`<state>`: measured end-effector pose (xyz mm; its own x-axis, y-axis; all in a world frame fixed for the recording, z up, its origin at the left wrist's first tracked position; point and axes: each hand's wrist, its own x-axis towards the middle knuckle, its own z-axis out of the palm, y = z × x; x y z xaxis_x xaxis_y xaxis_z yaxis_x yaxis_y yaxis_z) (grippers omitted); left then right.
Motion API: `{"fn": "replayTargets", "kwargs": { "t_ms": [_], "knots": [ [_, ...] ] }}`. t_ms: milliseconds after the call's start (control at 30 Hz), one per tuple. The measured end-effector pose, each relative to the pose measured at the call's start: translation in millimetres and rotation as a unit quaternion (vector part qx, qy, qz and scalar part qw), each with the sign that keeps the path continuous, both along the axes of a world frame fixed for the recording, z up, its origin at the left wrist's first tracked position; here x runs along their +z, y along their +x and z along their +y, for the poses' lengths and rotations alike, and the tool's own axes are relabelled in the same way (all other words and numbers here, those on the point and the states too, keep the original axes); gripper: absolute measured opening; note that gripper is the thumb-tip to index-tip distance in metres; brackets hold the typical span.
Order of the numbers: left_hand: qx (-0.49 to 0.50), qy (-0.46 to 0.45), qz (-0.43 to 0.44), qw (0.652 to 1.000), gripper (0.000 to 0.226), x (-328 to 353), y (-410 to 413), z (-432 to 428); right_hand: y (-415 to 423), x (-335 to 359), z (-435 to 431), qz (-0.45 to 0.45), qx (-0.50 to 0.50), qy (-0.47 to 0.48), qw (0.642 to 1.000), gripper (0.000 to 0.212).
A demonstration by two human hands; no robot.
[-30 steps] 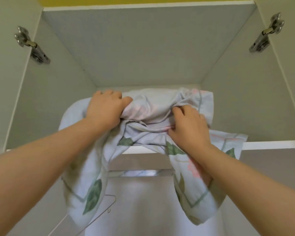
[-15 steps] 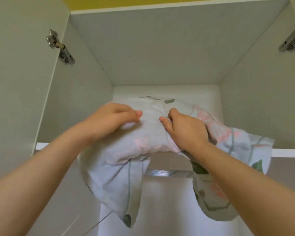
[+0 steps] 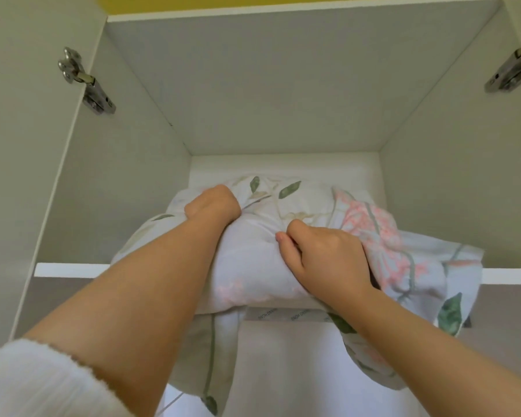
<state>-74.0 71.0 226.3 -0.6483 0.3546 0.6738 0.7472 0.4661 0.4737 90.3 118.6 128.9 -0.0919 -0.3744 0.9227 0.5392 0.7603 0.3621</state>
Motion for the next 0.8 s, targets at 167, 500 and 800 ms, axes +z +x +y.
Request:
{"fn": "replayTargets", "kwargs": {
  "t_ms": [167, 500, 800],
  "knots": [
    [-0.047, 0.121, 0.084, 0.988, 0.027, -16, 11, -23, 4, -2, -6, -0.023, 0.025, -0.093, 0.995, 0.032],
    [-0.176, 0.25, 0.399, 0.865, 0.027, -69, 34, -89, 10, 100, -67, -0.051, 0.015, -0.298, 0.953, 0.044],
    [-0.064, 0.183, 0.041, 0.98, 0.044, -42, 10, -89, -51, 69, -38, -0.086, -0.137, -0.377, 0.912, 0.069]
  ]
}}
